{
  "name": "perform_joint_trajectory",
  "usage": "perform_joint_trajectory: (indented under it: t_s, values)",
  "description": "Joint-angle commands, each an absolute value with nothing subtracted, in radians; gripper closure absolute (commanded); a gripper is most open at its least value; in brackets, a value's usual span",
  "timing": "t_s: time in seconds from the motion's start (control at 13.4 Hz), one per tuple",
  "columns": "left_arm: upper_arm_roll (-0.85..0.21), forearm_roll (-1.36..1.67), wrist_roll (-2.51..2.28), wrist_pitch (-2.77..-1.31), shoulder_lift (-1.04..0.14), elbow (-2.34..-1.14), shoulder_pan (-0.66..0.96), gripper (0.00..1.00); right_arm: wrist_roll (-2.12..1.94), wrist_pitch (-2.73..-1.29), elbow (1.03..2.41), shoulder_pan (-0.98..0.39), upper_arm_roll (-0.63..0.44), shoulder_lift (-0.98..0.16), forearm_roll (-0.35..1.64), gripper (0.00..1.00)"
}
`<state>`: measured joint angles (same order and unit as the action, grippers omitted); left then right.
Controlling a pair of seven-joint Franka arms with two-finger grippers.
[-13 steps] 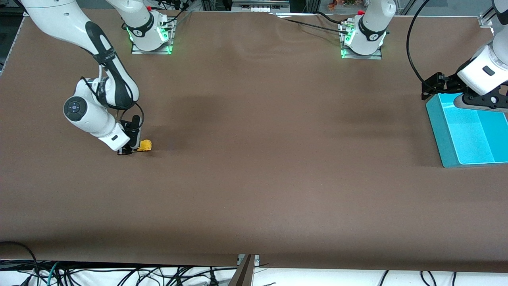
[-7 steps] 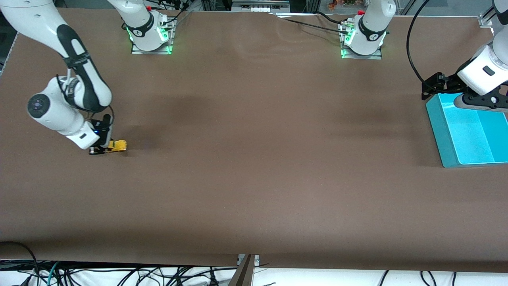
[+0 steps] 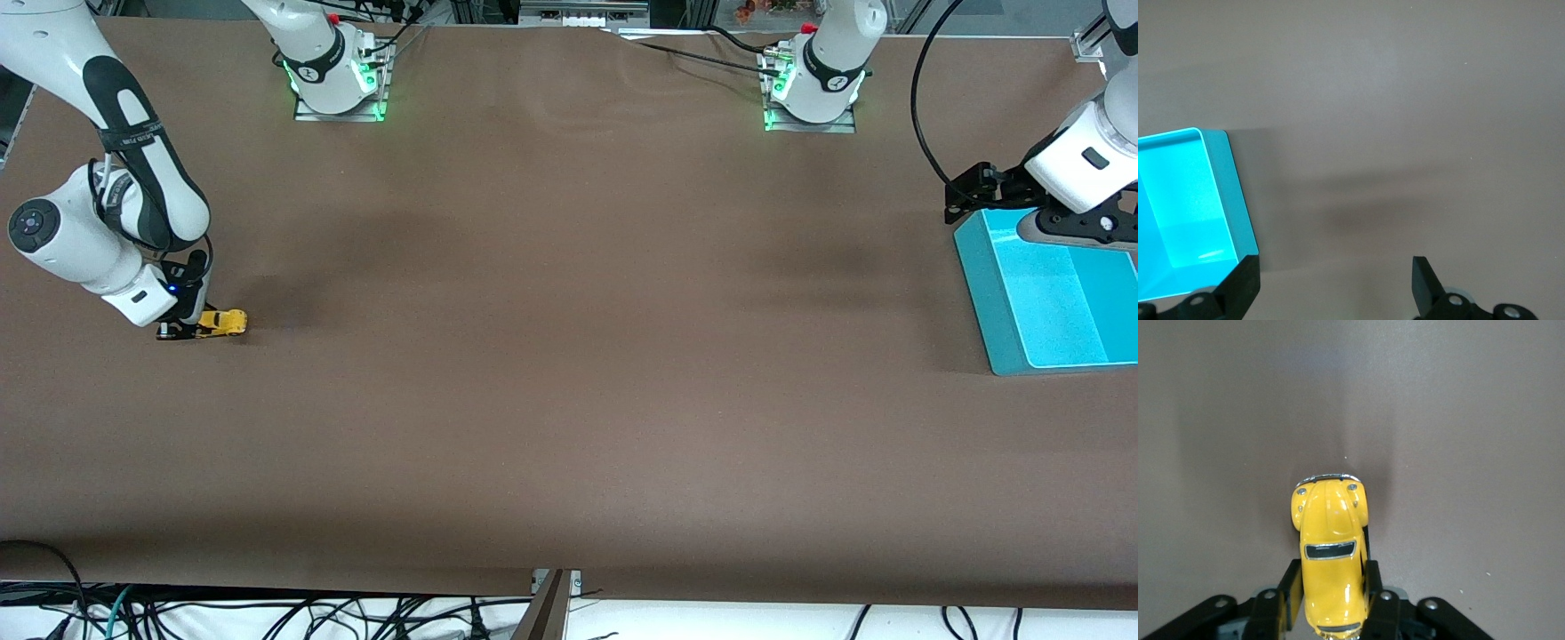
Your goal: Wind and store yellow beetle car
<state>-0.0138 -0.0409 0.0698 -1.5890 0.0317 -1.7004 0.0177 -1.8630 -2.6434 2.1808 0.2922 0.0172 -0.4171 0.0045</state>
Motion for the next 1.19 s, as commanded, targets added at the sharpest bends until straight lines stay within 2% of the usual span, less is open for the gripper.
perform_joint_trajectory:
  t_s: [0.0,0.74,1.12]
  values:
    - [-0.015,-0.051,0.071,-1.562,0.02,-1.672,0.015,0.0,-1.885,-2.623,2.161,0.31,0.046,-0.456,0.018,0.0]
    - [-0.014,-0.051,0.071,-1.549,0.02,-1.672,0.012,0.0,-1.87,-2.476,2.045,0.307,0.077,-0.439,0.026,0.0]
    - [-0.014,-0.051,0.071,-1.54,0.02,-1.672,0.014,0.0,-1.588,-2.291,1.895,0.301,0.115,-0.428,0.081,0.0]
